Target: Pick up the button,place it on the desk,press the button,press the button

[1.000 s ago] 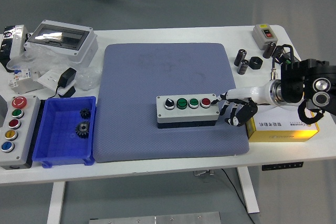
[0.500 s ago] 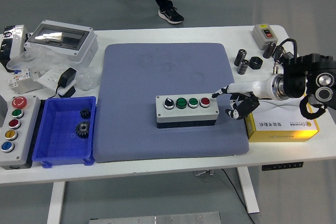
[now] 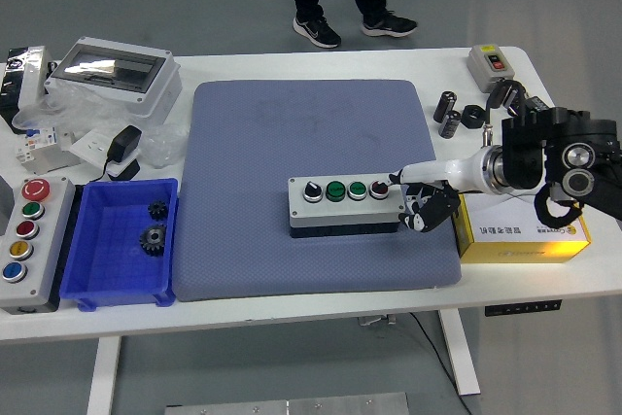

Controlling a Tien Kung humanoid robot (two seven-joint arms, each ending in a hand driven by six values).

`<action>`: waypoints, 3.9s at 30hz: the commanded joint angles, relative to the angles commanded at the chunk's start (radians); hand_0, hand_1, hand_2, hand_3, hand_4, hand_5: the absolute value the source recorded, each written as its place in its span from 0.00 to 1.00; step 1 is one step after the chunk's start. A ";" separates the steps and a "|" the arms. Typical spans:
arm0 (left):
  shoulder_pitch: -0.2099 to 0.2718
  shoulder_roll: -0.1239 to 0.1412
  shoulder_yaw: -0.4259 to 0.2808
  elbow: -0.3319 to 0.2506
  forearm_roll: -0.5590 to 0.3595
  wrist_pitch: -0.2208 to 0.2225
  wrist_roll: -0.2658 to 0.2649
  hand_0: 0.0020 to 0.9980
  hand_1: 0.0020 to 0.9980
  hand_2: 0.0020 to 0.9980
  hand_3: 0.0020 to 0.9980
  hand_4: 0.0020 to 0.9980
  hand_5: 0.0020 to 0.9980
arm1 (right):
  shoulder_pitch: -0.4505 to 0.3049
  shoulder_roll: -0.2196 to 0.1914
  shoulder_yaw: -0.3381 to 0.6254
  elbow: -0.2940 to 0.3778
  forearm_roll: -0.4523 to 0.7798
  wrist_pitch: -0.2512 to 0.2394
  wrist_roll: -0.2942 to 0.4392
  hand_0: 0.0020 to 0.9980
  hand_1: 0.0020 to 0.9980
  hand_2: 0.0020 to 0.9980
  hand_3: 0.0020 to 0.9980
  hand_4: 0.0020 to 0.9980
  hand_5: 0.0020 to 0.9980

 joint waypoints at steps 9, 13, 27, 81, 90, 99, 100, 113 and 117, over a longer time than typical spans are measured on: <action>0.001 -0.002 0.000 0.000 0.000 -0.001 0.000 0.67 0.63 0.55 0.59 0.61 0.19 | -0.003 0.003 0.002 -0.018 0.005 0.001 0.004 0.00 0.11 0.27 1.00 0.30 0.00; 0.002 -0.002 0.001 0.000 -0.001 -0.001 0.001 0.67 0.63 0.55 0.59 0.61 0.19 | -0.001 -0.002 0.021 -0.011 0.015 0.006 0.008 0.00 0.11 0.27 1.00 0.30 0.00; 0.002 -0.005 0.003 0.001 -0.003 -0.001 -0.001 0.67 0.63 0.55 0.59 0.61 0.19 | -0.010 -0.005 0.016 -0.025 0.013 0.007 0.008 0.00 0.10 0.26 0.99 0.30 0.00; 0.016 -0.011 -0.030 0.002 0.063 -0.013 -0.010 0.67 0.63 0.55 0.59 0.61 0.20 | -0.700 0.457 0.714 -0.258 -0.061 -0.770 0.747 0.37 0.48 0.62 0.78 0.63 0.21; 0.010 -0.003 -0.034 0.003 0.069 -0.015 -0.012 0.67 0.63 0.55 0.59 0.61 0.20 | -0.712 0.457 0.756 -0.277 0.177 -0.694 0.849 0.64 0.69 0.72 0.76 0.64 0.25; 0.011 -0.003 -0.036 0.004 0.070 -0.016 -0.013 0.67 0.63 0.56 0.59 0.61 0.20 | -0.720 0.458 0.769 -0.279 0.244 -0.683 0.852 0.80 0.79 0.79 0.82 0.82 0.64; 0.011 -0.003 -0.036 0.004 0.069 -0.016 -0.013 0.67 0.63 0.56 0.59 0.61 0.20 | -0.720 0.457 0.771 -0.279 0.246 -0.682 0.852 0.80 0.79 0.79 0.82 0.82 0.64; 0.008 -0.008 -0.030 0.007 0.056 -0.016 -0.020 0.67 0.63 0.56 0.59 0.61 0.21 | -0.745 0.444 0.848 -0.227 0.224 -0.687 0.851 0.82 0.79 0.79 0.81 0.90 0.94; 0.007 -0.008 -0.023 0.008 0.041 -0.013 -0.021 0.67 0.63 0.56 0.59 0.61 0.21 | -0.749 0.440 0.878 -0.213 0.212 -0.688 0.849 0.82 0.79 0.79 0.80 0.91 0.94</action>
